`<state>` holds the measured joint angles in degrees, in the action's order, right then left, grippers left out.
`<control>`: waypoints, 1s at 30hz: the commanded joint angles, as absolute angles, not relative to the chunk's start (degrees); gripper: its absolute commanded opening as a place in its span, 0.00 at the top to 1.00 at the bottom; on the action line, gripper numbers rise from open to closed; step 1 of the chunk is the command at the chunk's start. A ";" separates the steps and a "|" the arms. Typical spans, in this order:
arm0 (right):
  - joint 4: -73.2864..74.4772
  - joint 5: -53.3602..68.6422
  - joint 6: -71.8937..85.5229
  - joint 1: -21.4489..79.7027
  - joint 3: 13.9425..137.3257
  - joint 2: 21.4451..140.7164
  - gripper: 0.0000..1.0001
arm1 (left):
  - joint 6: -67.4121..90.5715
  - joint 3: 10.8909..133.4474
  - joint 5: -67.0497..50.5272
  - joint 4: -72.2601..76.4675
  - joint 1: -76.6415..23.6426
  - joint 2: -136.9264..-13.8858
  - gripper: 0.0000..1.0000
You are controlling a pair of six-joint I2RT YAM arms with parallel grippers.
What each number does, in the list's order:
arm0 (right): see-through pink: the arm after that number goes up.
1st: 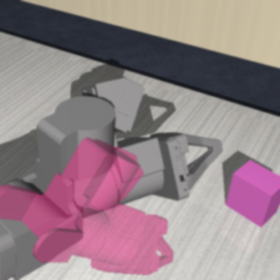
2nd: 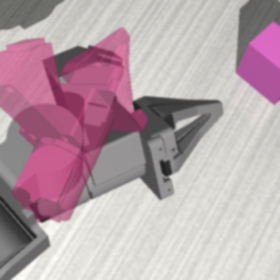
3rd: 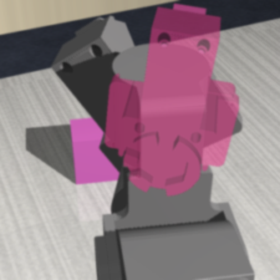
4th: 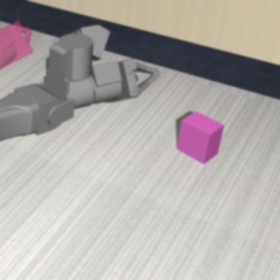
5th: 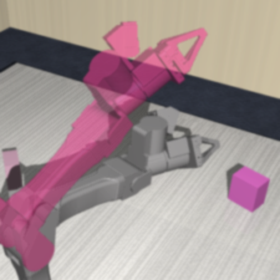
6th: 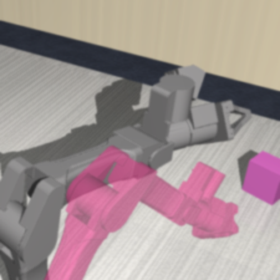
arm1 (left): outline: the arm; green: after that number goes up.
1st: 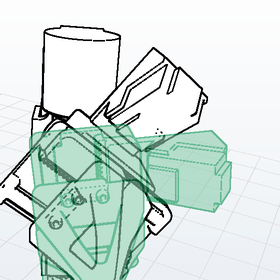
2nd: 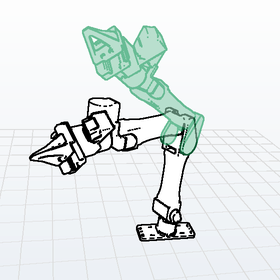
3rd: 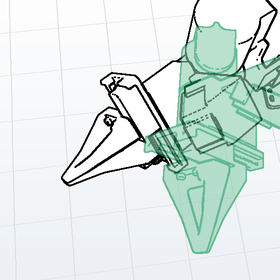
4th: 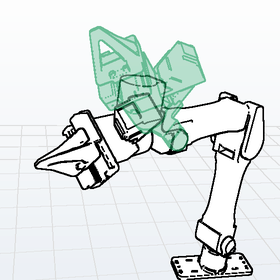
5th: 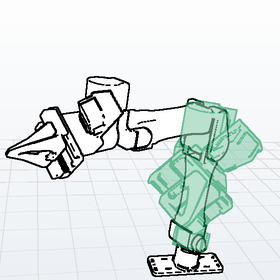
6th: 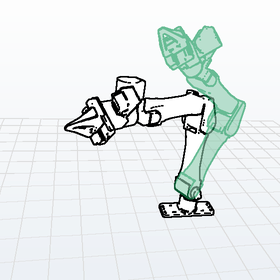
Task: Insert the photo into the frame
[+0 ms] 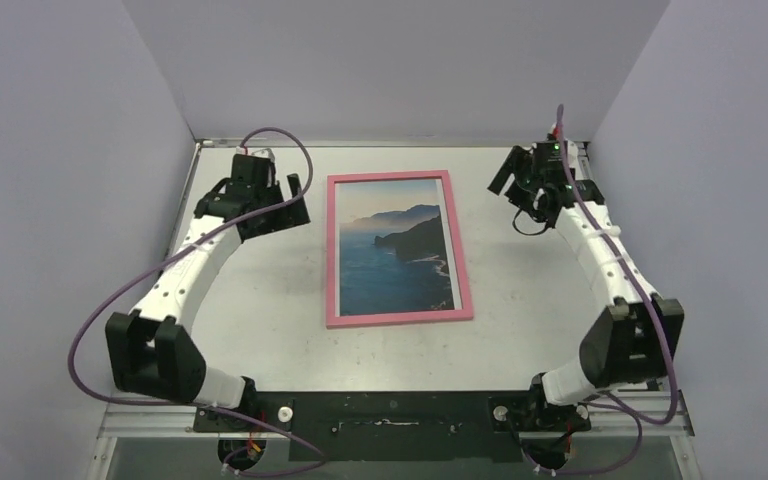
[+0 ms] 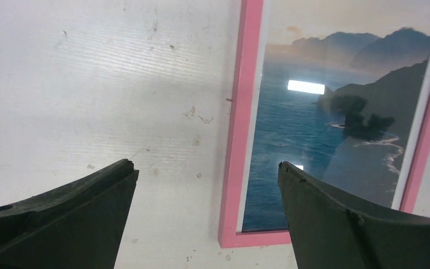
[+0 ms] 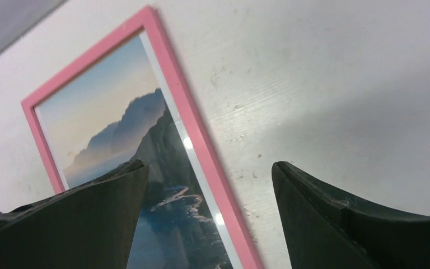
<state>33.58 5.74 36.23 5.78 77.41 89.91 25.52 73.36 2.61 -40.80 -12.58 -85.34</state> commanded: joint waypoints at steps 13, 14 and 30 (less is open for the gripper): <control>54.80 -34.59 32.46 10.28 77.83 50.11 0.03 | 17.32 75.49 11.52 -43.61 -12.68 -47.47 0.03; 55.68 -35.23 32.19 10.34 78.68 48.69 0.01 | 17.24 76.02 11.98 -44.38 -12.71 -46.06 0.03; 60.97 -39.58 29.88 10.33 81.62 41.85 0.00 | 16.31 79.19 12.88 -52.79 -12.72 -42.76 0.03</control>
